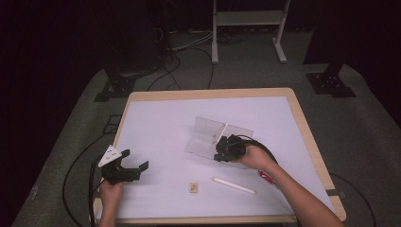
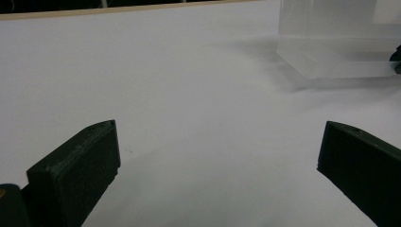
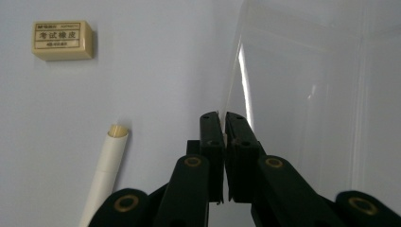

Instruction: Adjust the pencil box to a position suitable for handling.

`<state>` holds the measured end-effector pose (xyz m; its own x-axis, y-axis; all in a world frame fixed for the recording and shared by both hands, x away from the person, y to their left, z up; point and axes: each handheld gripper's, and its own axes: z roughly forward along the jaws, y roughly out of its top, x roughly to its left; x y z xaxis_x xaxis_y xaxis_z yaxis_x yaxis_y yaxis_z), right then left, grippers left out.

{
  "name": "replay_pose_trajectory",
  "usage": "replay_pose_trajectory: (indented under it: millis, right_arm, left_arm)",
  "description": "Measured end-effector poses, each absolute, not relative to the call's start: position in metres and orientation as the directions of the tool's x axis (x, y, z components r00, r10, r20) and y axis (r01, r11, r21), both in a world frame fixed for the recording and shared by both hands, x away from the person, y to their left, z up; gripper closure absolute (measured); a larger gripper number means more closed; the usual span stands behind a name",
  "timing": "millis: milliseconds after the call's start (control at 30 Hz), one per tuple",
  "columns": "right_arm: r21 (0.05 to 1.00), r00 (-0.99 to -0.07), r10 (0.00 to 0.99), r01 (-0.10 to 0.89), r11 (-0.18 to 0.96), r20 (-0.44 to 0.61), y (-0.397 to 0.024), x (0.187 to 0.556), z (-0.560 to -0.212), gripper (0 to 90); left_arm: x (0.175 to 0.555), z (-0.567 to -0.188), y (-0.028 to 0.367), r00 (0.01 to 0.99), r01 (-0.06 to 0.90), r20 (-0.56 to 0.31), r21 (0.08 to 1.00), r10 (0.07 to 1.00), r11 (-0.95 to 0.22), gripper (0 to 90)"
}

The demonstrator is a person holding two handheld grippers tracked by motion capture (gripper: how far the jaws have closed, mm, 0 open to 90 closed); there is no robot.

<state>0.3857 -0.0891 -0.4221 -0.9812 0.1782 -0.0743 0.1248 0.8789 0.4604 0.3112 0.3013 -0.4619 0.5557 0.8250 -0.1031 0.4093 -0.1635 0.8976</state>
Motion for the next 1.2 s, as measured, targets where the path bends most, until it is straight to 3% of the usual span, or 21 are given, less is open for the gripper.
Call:
replay_pose_trajectory:
  millis: [500,567,767,967,1200]
  right_arm:
    - [0.454,-0.977,0.213,0.178,0.873,-0.028,-0.1,0.388,-0.442,84.8]
    - [0.463,-0.974,0.224,0.185,0.867,-0.029,-0.101,0.388,-0.442,74.8]
    - [0.521,-0.967,0.256,0.213,0.826,-0.01,-0.11,0.388,-0.429,61.4]
    - [0.571,-0.954,0.298,0.245,0.784,0.001,-0.124,0.384,-0.418,50.9]
    - [0.615,-0.941,0.339,0.274,0.739,0.011,-0.147,0.378,-0.41,45.3]
  left_arm:
    - [0.311,-0.462,0.3,0.555,0.411,-0.096,0.895,0.826,-0.172,0.0]
    - [0.311,-0.462,0.3,0.555,0.41,-0.097,0.896,0.826,-0.171,0.0]
    - [0.311,-0.462,0.3,0.554,0.413,-0.096,0.894,0.827,-0.172,0.0]
    - [0.311,-0.462,0.299,0.553,0.413,-0.092,0.894,0.828,-0.176,0.0]
    - [0.311,-0.462,0.299,0.551,0.412,-0.089,0.893,0.83,-0.178,0.0]
